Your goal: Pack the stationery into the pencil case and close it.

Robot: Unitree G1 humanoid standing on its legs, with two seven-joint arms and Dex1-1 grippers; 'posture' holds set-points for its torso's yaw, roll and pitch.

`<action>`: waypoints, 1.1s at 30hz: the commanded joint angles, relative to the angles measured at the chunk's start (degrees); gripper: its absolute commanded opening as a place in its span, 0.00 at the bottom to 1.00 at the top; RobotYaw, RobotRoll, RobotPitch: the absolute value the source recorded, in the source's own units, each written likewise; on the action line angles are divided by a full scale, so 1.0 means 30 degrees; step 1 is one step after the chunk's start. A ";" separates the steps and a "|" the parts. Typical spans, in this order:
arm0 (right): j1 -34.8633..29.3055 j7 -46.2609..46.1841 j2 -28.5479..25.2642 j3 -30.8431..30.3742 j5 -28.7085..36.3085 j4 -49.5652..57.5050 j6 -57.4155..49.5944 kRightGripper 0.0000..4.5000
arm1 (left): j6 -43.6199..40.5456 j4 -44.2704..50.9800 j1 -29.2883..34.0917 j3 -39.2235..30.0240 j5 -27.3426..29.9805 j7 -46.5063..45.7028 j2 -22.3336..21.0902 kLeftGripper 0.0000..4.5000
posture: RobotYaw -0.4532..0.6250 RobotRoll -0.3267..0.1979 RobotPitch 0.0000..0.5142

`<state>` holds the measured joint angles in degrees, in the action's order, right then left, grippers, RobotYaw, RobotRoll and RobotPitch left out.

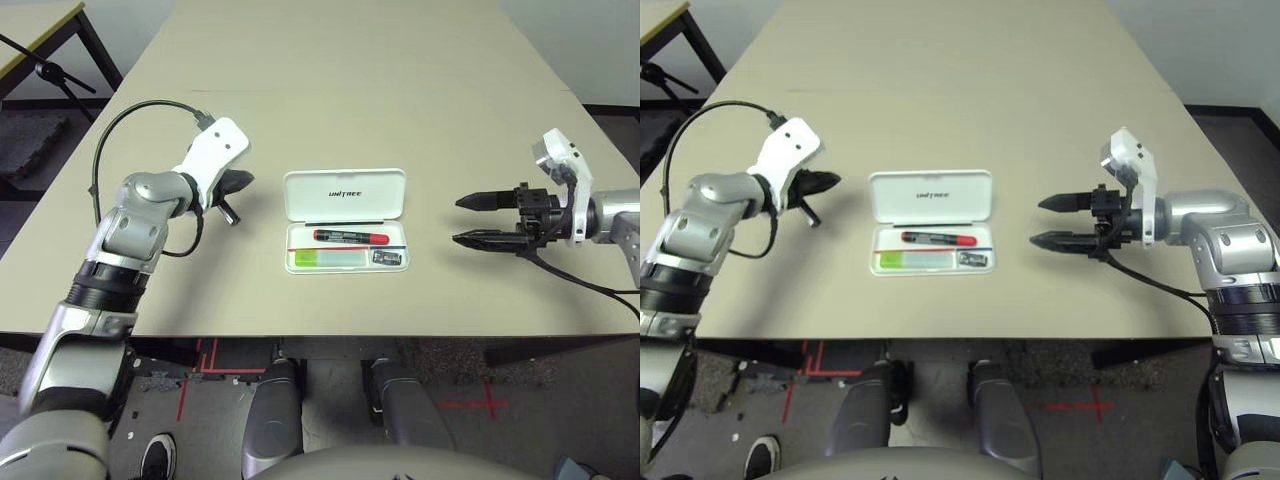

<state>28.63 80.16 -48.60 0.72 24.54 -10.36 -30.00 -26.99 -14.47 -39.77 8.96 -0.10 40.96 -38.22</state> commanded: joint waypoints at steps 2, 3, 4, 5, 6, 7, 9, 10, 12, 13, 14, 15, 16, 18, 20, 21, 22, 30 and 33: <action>-0.0199 -0.0048 -0.0120 -0.0113 0.0038 0.0400 -0.0118 1.00 | 0.0808 -0.0858 -0.0167 -0.0191 0.0085 0.0086 0.0723 0.01 | 0.38 0.62 0.28; -0.0208 -0.0028 -0.0150 -0.0152 0.0039 0.0444 -0.0192 1.00 | 0.0890 -0.0914 -0.0213 -0.0224 0.0156 0.0140 0.0871 0.01 | 0.38 0.62 0.28; -0.0239 -0.0002 -0.0204 -0.0186 0.0047 0.0535 -0.0285 1.00 | 0.1063 -0.0953 -0.0268 -0.0261 0.0227 0.0204 0.1005 0.01 | 0.38 0.62 0.28; -0.0262 0.0015 -0.0240 -0.0205 0.0050 0.0603 -0.0355 1.00 | 0.1199 -0.0996 -0.0310 -0.0286 0.0263 0.0245 0.1088 0.01 | 0.38 0.62 0.28; -0.0278 -0.0001 -0.0253 -0.0198 0.0046 0.0662 -0.0395 1.00 | 0.1450 -0.0969 -0.0349 -0.0277 0.0304 0.0376 0.1127 0.01 | 0.38 0.62 0.28; -0.0255 -0.0017 -0.0249 -0.0201 0.0017 0.0662 -0.0402 1.00 | 0.1637 -0.0974 -0.0401 -0.0267 0.0349 0.0519 0.1162 0.01 | 0.38 0.62 0.28; -0.0217 -0.0034 -0.0249 -0.0209 -0.0045 0.0644 -0.0387 1.00 | 0.1946 -0.0849 -0.0406 -0.0297 0.0568 0.0927 0.1226 0.01 | 0.38 0.62 0.28; -0.0206 -0.0043 -0.0254 -0.0217 -0.0072 0.0634 -0.0378 1.00 | 0.1975 -0.0706 -0.0365 -0.0321 0.0709 0.1134 0.1245 0.01 | 0.38 0.62 0.28; -0.0208 -0.0034 -0.0269 -0.0232 -0.0090 0.0631 -0.0389 1.00 | 0.2117 -0.0391 -0.0251 -0.0343 0.0974 0.1550 0.1270 0.01 | 0.38 0.62 0.28; -0.0221 -0.0018 -0.0283 -0.0245 -0.0089 0.0642 -0.0415 1.00 | 0.2255 -0.0223 -0.0179 -0.0341 0.1105 0.1762 0.1274 0.01 | 0.38 0.62 0.28; -0.0271 -0.0008 -0.0296 -0.0260 -0.0077 0.0703 -0.0461 1.00 | 0.2571 0.0001 -0.0062 -0.0315 0.1272 0.2101 0.1252 0.01 | 0.38 0.62 0.28; -0.0317 -0.0004 -0.0305 -0.0273 -0.0070 0.0757 -0.0492 1.00 | 0.2847 0.0220 0.0058 -0.0285 0.1428 0.2450 0.1214 0.01 | 0.38 0.62 0.28; -0.0350 -0.0005 -0.0307 -0.0280 -0.0068 0.0792 -0.0505 1.00 | 0.3006 0.0438 0.0178 -0.0253 0.1554 0.2758 0.1167 0.01 | 0.38 0.62 0.28; -0.0376 -0.0038 -0.0292 -0.0293 -0.0085 0.0808 -0.0506 1.00 | 0.3119 0.1084 0.0544 -0.0159 0.1880 0.3503 0.1071 0.01 | 0.38 0.62 0.28; -0.0380 -0.0063 -0.0279 -0.0298 -0.0108 0.0784 -0.0480 1.00 | 0.3100 0.1630 0.0862 -0.0118 0.2139 0.4103 0.0981 0.01 | 0.38 0.62 0.28; -0.0374 -0.0078 -0.0268 -0.0310 -0.0139 0.0746 -0.0449 1.00 | 0.3101 0.1862 0.0998 -0.0156 0.2304 0.4404 0.0947 0.01 | 0.38 0.62 0.28; -0.0363 -0.0089 -0.0253 -0.0323 -0.0169 0.0706 -0.0420 1.00 | 0.3076 0.2058 0.1101 -0.0208 0.2436 0.4659 0.0916 0.01 | 0.38 0.62 0.28; -0.0255 -0.0212 -0.0094 -0.0432 -0.0424 0.0468 -0.0241 1.00 | 0.3127 0.3287 0.1750 -0.0156 0.2921 0.6026 0.0674 0.01 | 0.38 0.62 0.27; -0.0267 -0.0193 -0.0141 -0.0480 -0.0547 0.0320 -0.0081 1.00 | 0.2976 0.4384 0.2297 0.0116 0.3284 0.6902 0.0524 0.01 | 0.38 0.62 0.27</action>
<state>28.12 79.65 -48.82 0.17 23.34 -9.13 -30.74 -17.90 -3.77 -34.35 7.89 8.32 59.68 -36.39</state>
